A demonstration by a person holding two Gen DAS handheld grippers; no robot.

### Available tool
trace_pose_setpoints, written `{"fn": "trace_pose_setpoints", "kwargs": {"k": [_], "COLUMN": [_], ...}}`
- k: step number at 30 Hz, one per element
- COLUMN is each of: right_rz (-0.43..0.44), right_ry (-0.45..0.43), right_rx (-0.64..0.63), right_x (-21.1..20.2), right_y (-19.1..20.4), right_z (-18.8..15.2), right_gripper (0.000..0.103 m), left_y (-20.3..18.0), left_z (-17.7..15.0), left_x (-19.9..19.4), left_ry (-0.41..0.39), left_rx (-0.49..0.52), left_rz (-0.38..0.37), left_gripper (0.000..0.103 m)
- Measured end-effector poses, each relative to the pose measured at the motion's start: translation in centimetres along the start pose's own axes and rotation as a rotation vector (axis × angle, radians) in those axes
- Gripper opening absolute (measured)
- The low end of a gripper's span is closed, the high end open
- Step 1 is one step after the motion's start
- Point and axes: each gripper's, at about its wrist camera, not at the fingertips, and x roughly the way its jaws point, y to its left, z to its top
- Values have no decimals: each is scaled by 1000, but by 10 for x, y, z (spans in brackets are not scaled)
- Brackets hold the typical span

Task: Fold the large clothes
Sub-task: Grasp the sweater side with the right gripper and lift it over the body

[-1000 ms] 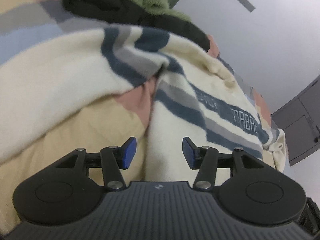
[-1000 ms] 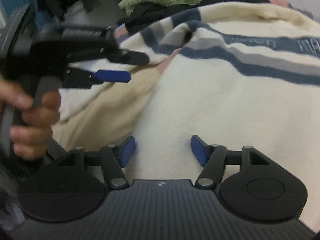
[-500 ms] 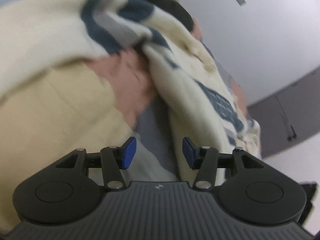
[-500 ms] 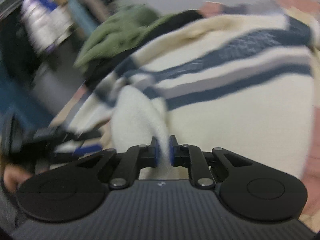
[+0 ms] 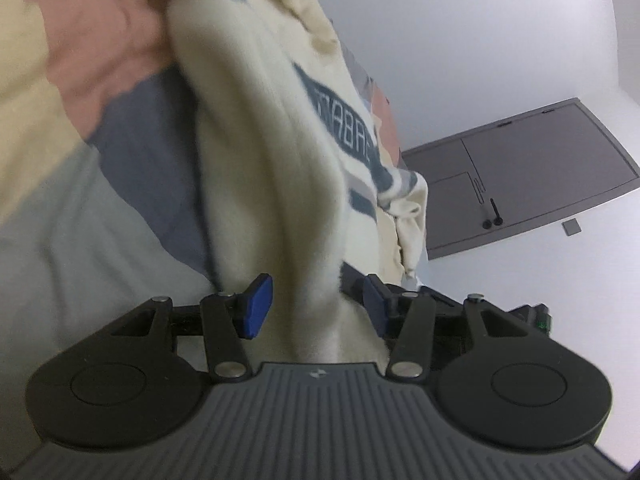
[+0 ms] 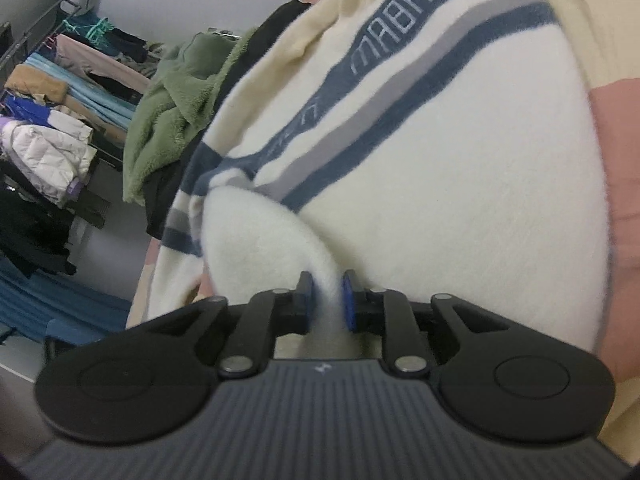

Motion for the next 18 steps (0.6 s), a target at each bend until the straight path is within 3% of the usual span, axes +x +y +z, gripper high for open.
{"fn": "trace_pose_setpoints", "kwargs": {"k": [5, 8, 13, 18], "right_rz": [3, -16, -109, -160], "right_ry": [-59, -138, -246, -229], "right_rx": [-7, 36, 235, 412], "right_x": [-30, -57, -90, -88], "right_y": [-2, -13, -52, -83], "right_z": [2, 1, -5, -11], "right_gripper": [52, 59, 59, 59], "left_y": [-2, -7, -13, -16], "left_z": [-7, -12, -16, -14], "left_x": [10, 7, -37, -93], "left_ry": [28, 14, -76, -214], "left_rx": [-26, -7, -65, -117], "left_rz": [-32, 20, -32, -63], "left_gripper": [39, 13, 9, 8]}}
